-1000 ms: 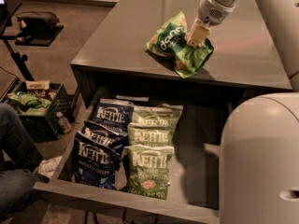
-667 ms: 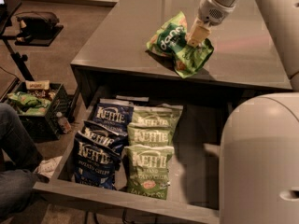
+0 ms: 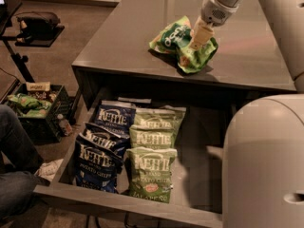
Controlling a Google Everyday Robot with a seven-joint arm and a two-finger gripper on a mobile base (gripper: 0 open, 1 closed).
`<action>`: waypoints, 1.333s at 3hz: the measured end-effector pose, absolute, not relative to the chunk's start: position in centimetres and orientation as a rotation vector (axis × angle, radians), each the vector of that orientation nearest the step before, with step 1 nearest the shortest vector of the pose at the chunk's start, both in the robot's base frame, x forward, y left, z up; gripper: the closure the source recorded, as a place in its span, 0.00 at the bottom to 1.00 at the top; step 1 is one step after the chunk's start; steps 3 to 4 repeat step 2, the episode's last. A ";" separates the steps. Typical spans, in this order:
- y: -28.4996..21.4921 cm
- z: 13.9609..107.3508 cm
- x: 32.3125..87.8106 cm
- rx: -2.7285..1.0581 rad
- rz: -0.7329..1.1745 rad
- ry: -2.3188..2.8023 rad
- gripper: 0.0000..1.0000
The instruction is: Pick green rice chip bag from top drawer and place on counter
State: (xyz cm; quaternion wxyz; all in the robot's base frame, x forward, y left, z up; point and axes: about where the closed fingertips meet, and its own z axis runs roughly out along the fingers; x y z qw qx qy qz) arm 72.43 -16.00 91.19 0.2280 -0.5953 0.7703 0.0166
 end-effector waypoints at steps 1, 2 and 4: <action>-16.0 91.2 72.4 -1.640 0.046 2.121 0.00; -16.0 91.2 72.4 -1.640 0.046 2.121 0.00; -16.0 91.2 72.4 -1.640 0.046 2.121 0.00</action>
Offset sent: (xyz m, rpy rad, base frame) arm 0.0000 0.0000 0.0000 0.0000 0.0000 0.0000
